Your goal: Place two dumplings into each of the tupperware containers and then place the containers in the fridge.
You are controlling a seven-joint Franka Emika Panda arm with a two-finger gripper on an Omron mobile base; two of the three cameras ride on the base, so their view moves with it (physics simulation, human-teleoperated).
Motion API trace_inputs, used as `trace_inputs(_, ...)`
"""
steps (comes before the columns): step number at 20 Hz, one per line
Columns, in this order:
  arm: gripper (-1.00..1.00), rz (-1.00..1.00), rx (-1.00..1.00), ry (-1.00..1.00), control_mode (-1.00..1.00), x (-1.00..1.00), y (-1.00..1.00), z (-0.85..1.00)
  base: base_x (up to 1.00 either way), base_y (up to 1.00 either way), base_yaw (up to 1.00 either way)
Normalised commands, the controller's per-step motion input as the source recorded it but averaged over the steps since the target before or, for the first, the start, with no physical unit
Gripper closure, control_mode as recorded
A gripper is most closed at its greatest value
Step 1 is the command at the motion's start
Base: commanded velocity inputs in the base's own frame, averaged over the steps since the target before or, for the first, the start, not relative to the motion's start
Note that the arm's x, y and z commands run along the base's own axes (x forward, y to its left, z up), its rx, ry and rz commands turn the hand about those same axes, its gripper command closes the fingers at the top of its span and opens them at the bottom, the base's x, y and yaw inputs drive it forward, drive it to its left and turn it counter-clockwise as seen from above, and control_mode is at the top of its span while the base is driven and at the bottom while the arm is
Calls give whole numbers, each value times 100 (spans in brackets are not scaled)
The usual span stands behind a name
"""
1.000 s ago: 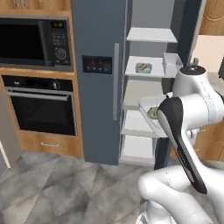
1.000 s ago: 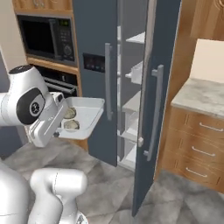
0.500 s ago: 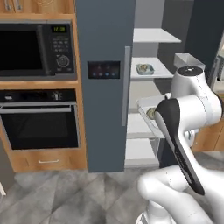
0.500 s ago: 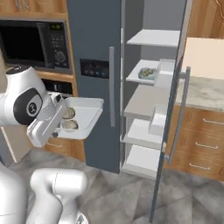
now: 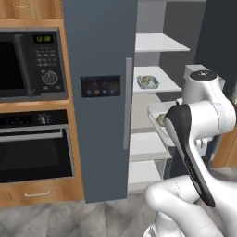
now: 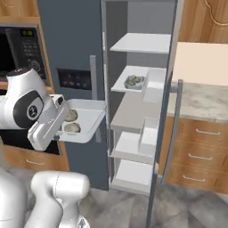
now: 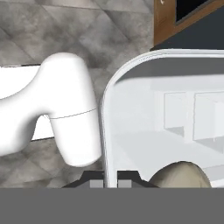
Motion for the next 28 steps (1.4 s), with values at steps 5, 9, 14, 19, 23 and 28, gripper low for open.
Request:
trace_inputs(5,100,0,0,0,100,0,0,0,86,-3,-11)
trace_inputs(9,100,0,0,0,100,0,0,0,54,-19,-15)
trace_inputs(14,100,0,0,0,100,0,0,0,58,-14,-2)
trace_inputs(19,100,0,0,0,100,0,0,0,56,-32,0)
trace_inputs(23,100,0,0,0,100,0,0,0,29,-41,0)
trace_inputs(28,100,0,0,0,100,0,0,0,30,-18,0)
